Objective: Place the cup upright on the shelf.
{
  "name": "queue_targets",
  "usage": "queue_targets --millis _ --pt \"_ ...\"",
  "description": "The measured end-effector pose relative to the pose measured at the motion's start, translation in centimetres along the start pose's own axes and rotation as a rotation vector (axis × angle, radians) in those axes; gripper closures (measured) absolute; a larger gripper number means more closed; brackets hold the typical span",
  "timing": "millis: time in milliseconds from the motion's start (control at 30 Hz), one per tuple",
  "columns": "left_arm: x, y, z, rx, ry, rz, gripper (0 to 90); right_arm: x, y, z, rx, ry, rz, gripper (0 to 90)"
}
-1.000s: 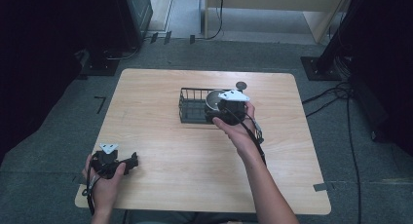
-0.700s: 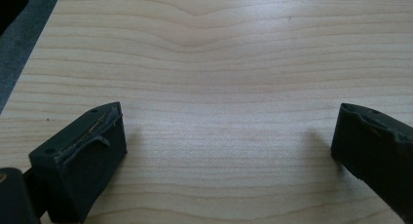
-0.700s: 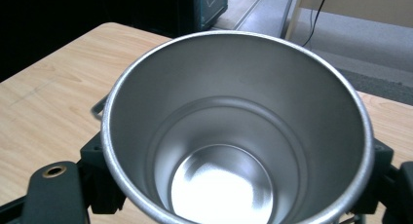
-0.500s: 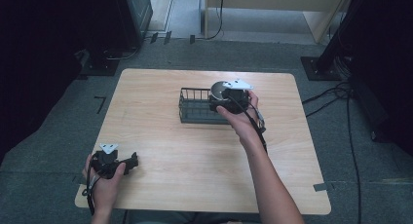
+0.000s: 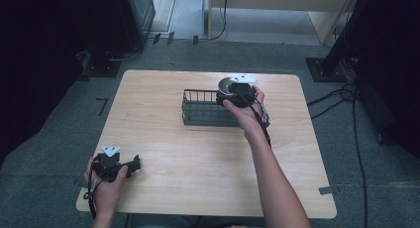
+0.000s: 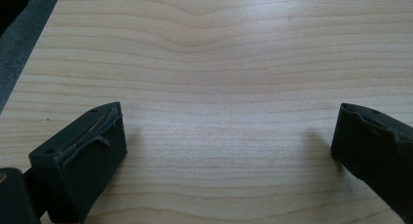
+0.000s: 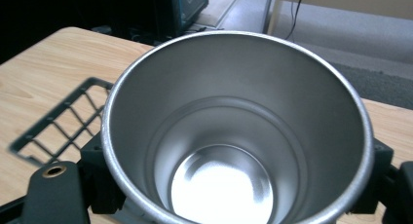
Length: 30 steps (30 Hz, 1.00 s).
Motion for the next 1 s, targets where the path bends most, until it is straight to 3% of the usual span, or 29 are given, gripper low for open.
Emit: queue_targets --millis 400,1000 --pt "0.0 0.0 0.0 0.0 0.0 0.0 0.0 2.5 -1.6 1.6 0.013 -0.045 -0.038 18.3" --pt "0.0 0.0 0.0 0.0 0.0 0.0 0.0 3.5 -3.4 2.3 0.021 -0.058 -0.089 18.2"
Point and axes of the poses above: each handheld gripper's, and its own axes: x roughly forward along the jaws, y roughly out of its top, z roughly to its right, the point moved 4 cm from there along x, roughly forward along the jaws, and after that the axes turned 13 degrees about x, right-handed, at the moved point
